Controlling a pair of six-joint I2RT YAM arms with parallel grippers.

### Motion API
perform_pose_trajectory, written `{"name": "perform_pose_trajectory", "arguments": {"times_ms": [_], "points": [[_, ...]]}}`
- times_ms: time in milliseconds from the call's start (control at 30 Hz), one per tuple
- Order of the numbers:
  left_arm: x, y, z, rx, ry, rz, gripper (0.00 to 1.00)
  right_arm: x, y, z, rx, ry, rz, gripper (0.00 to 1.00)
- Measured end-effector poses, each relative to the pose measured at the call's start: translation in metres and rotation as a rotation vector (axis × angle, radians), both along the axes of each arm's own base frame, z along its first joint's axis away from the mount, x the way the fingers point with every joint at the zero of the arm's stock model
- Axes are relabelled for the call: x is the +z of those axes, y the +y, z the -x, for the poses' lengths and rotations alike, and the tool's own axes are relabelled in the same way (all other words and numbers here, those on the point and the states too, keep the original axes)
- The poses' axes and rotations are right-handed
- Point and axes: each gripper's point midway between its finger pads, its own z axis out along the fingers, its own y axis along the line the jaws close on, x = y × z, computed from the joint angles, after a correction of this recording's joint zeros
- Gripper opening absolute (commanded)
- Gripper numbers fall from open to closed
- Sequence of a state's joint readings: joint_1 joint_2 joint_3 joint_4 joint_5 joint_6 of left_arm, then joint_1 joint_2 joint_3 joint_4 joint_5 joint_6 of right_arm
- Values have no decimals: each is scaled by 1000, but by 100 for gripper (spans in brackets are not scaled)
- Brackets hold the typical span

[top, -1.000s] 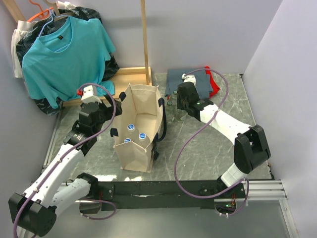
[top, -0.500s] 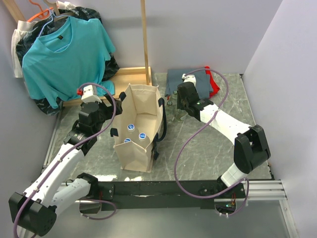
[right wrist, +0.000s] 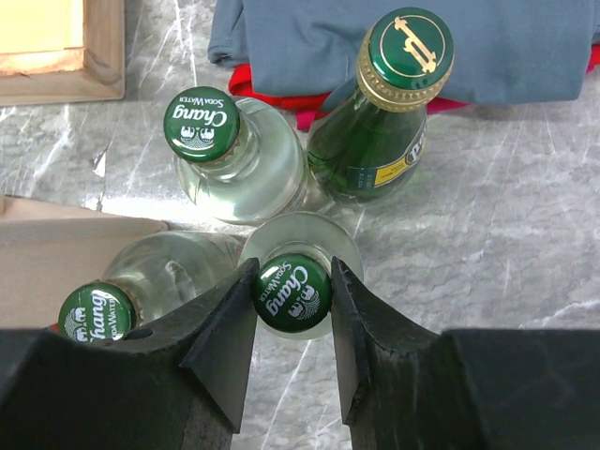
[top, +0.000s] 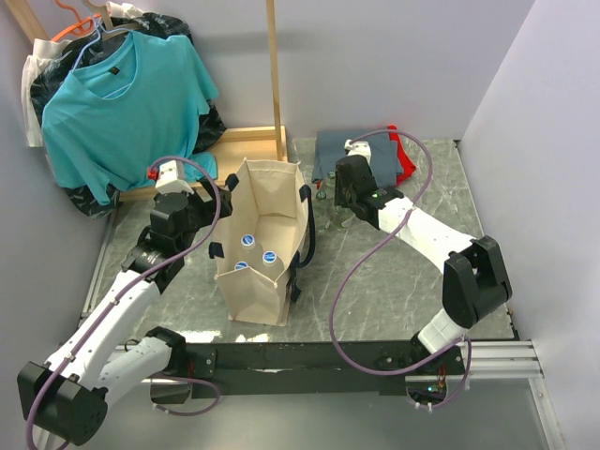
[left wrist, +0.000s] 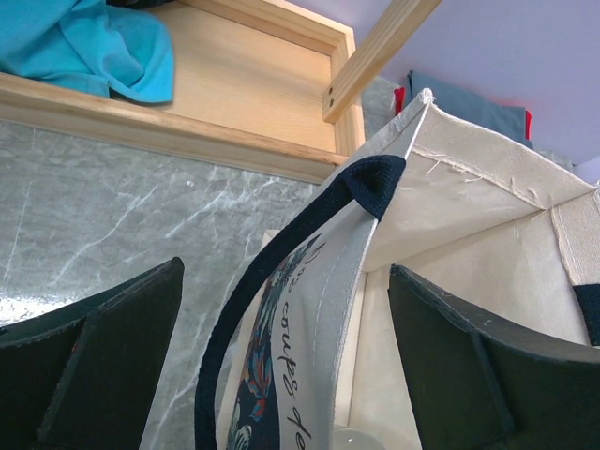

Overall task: Take the beverage out of the canvas bag
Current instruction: Place the drink at the center of the board.

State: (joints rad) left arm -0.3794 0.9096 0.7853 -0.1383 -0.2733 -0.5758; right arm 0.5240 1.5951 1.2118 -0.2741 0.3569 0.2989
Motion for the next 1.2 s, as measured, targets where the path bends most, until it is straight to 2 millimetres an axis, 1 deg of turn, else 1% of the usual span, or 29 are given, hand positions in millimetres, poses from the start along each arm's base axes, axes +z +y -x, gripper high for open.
{"name": "perform_pose_trajectory", "arguments": {"times_ms": [33,100,200,333,400,533,800,900,1000,1100,1200], "points": [[0,0,0,0,0,0,96,0,0,0,-1,0,0,61],[0,0,0,0,0,0,96,0,0,0,-7,-2,-3,62],[0,-1,0,-6,0,2,96,2,-2,-2,-21,-11,1,68],[1,-2,0,-10,-2,4,96,3,-4,-3,-30,-16,2,70],[1,-3,0,-14,-3,5,96,3,-5,-3,-36,-19,6,73],[1,-3,0,-14,-4,5,96,3,-6,-3,-44,-21,9,83],[1,-3,0,-14,-4,6,96,7,-7,-3,-47,-26,4,85],[2,-3,0,-14,-6,6,96,12,-8,-4,-54,-35,5,86],[2,-3,0,-14,-5,6,96,23,-10,-2,-60,-55,-2,86],[2,-3,0,-14,-6,8,96,37,-13,2,-59,-80,-13,89],[3,-3,1,-12,-8,17,96,55,-14,4,-50,-104,-16,89]]}}
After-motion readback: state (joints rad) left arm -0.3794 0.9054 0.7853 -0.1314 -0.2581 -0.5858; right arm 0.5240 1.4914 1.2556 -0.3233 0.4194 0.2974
